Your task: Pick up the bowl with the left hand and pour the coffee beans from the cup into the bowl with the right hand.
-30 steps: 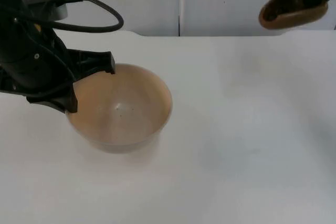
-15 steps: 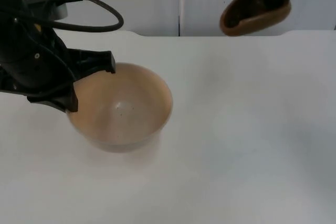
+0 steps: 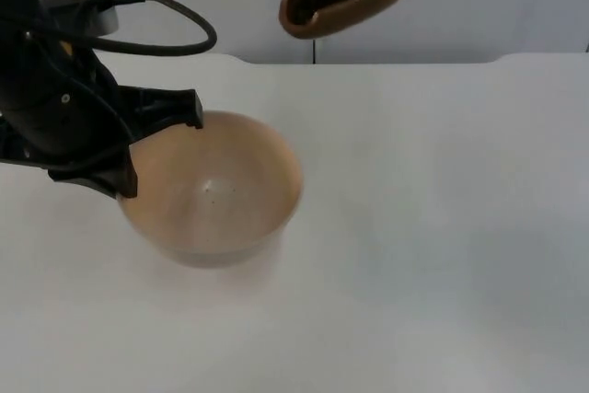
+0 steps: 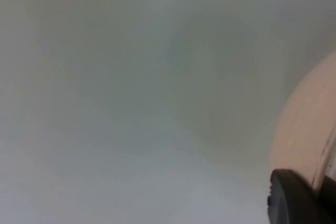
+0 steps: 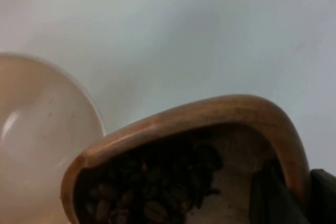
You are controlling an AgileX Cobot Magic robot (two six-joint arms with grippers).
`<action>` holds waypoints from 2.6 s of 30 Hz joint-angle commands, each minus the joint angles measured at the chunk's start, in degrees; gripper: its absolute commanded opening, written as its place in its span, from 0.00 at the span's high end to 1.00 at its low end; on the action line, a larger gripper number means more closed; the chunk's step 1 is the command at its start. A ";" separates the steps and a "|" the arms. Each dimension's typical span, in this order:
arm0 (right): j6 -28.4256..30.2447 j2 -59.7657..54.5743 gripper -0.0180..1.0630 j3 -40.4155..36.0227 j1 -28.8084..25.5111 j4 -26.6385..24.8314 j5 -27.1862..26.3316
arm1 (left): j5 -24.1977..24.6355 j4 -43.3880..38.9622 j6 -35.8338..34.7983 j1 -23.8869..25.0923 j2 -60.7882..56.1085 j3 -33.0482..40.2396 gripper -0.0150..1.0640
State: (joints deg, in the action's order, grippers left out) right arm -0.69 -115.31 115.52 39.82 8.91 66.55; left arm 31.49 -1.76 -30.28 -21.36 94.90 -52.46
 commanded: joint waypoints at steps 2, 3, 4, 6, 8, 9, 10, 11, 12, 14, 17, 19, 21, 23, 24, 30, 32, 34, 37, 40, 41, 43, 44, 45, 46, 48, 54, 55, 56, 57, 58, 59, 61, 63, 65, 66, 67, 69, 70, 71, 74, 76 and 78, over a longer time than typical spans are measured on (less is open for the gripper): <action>-1.93 -2.47 0.98 2.62 3.13 4.70 0.09 | -0.32 0.75 -0.43 0.14 -0.02 0.08 0.99; -1.93 -3.30 0.98 3.45 3.99 4.90 -0.03 | -0.32 0.75 -0.43 0.14 -0.02 0.08 0.99; -1.93 -4.05 0.98 4.24 4.65 5.04 -0.03 | -0.32 0.73 -0.43 0.14 -0.02 0.08 0.99; -1.93 -4.63 0.98 4.72 5.20 5.17 -0.49 | -0.32 0.87 -0.43 0.14 -0.02 0.08 0.99; -2.75 -5.45 0.98 5.10 6.26 6.62 -1.86 | -0.32 0.87 -0.43 0.14 -0.02 0.08 0.99; -3.37 -5.70 0.98 5.10 6.88 7.71 -2.41 | -0.32 0.87 -0.43 0.14 -0.02 0.08 0.99; -3.37 -5.70 0.98 5.10 6.88 7.71 -2.41 | -0.32 0.87 -0.43 0.14 -0.02 0.08 0.99; -3.48 -5.71 0.98 5.10 7.46 9.34 -2.55 | -0.32 0.87 -0.43 0.14 -0.02 0.08 0.99; -3.61 -5.71 0.98 5.10 8.17 11.19 -2.84 | -0.32 0.87 -0.43 0.14 -0.02 0.08 0.99; -3.75 -5.71 0.98 5.29 9.58 14.13 -2.98 | -0.32 0.87 -0.43 0.14 -0.02 0.08 0.99; -3.75 -5.71 0.98 5.29 10.69 16.67 -3.20 | -0.32 0.87 -0.43 0.14 -0.02 0.08 0.99; -3.75 -5.71 0.98 5.29 11.62 19.57 -3.20 | -0.32 0.87 -0.43 0.14 -0.02 0.08 0.99; -3.75 -5.71 0.98 5.29 12.15 21.44 -3.20 | -0.32 0.87 -0.43 0.14 -0.02 0.08 0.99; -3.75 -5.71 0.98 5.29 13.48 26.66 -3.20 | -0.32 0.87 -0.43 0.14 -0.02 0.08 0.99; -3.75 -5.71 0.98 5.29 14.11 28.75 -3.20 | -0.32 0.87 -0.43 0.14 -0.02 0.08 0.99; -3.75 -5.71 0.98 5.29 16.20 34.60 -2.81 | -0.32 1.02 -0.43 0.14 -0.02 0.08 0.99; -3.57 -5.71 0.98 5.29 16.21 34.71 -2.81 | -0.32 1.02 -0.43 0.14 -0.02 0.08 0.99; -2.58 -5.71 0.98 5.29 16.57 34.88 -2.55 | -0.32 1.02 -0.43 0.14 -0.02 0.08 0.99; -2.07 -5.71 0.98 5.29 16.84 37.10 -1.69 | -0.44 1.01 -0.43 0.14 -0.02 0.08 0.99; -1.24 -5.71 0.98 5.29 16.84 37.46 -1.60 | -0.44 1.01 -0.43 0.14 -0.02 0.08 0.99; -1.24 -5.71 0.98 5.29 16.84 37.46 -1.60 | -0.44 1.01 -0.43 0.14 -0.02 0.08 0.99; -0.67 -5.71 0.98 5.29 16.84 37.46 -1.60 | -0.44 1.01 -0.43 0.14 -0.02 0.08 0.99; -0.35 -5.71 0.98 5.29 16.84 37.46 -1.60 | -0.44 1.01 -0.43 0.14 -0.02 0.08 0.99; -0.35 -5.71 0.98 5.29 16.84 37.46 -1.60 | -0.44 1.01 -0.43 0.14 -0.02 0.08 0.99; -0.10 -5.71 0.98 5.29 17.09 37.46 -1.60 | -0.55 1.01 -0.43 0.14 -0.02 0.08 0.99; 0.69 -5.71 0.98 5.29 17.63 37.46 -1.55 | -0.55 1.01 -0.43 0.14 -0.02 0.08 0.99; 1.63 -5.71 0.98 5.29 19.22 40.76 -0.79 | -0.55 1.26 -0.43 0.14 -0.02 0.08 0.99; 1.63 -5.71 0.98 5.29 19.22 40.76 -0.79 | -0.55 1.26 -0.43 0.14 -0.02 0.08 0.99; 1.63 -5.71 0.98 5.29 19.57 42.17 -0.26 | -0.55 1.26 -0.43 0.14 -0.02 0.08 0.99; 1.91 -5.71 0.98 5.29 19.94 43.04 0.05 | -0.55 1.26 -0.43 0.14 -0.02 0.08 0.99; 2.36 -5.71 0.98 5.29 20.21 43.43 0.34 | -0.55 1.26 -0.43 0.14 -0.02 0.08 0.99; 2.36 -5.71 0.98 5.29 20.21 43.43 0.34 | -0.55 1.26 -0.43 0.14 -0.02 0.08 0.99; 3.04 -5.71 0.98 5.29 20.90 43.44 0.82 | -0.55 1.26 -0.43 0.14 -0.02 0.08 0.99; 3.04 -5.71 0.98 5.29 21.56 43.68 0.87 | -0.55 1.26 -0.43 0.14 -0.02 0.08 0.99; 3.18 -5.71 0.98 5.29 21.54 44.36 1.04 | -0.55 1.26 -0.43 0.14 -0.02 0.08 0.99; 3.32 -5.71 0.98 5.29 21.73 45.06 1.21 | -0.55 1.26 -0.43 0.14 -0.02 0.08 0.99; 3.32 -5.71 0.98 5.29 22.10 45.94 1.42 | -0.55 1.26 -0.43 0.14 -0.02 0.08 0.99; 3.32 -5.71 0.98 5.29 22.10 47.44 1.92 | -0.55 1.26 -0.43 0.14 -0.02 0.08 0.99; 3.32 -5.71 0.98 5.29 22.10 47.44 1.92 | -0.55 1.26 -0.43 0.14 -0.02 0.08 0.99; 3.73 -5.71 0.98 5.29 22.19 47.83 2.12 | -0.55 1.26 -0.43 0.14 -0.02 0.08 0.99; 4.11 -5.71 0.98 5.29 22.19 48.26 2.13 | -0.55 1.26 -0.43 0.14 -0.02 0.08 0.99; 4.12 -5.71 0.98 5.29 22.53 48.88 2.13 | -0.55 1.26 -0.43 0.14 -0.02 0.08 0.99; 4.12 -5.71 0.98 5.29 22.98 49.69 2.23 | -0.55 1.37 -0.43 0.14 -0.02 0.08 0.99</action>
State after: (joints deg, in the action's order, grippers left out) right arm 3.01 -121.28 120.32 62.09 57.09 68.71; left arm 31.49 -1.11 -30.28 -21.36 94.90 -52.46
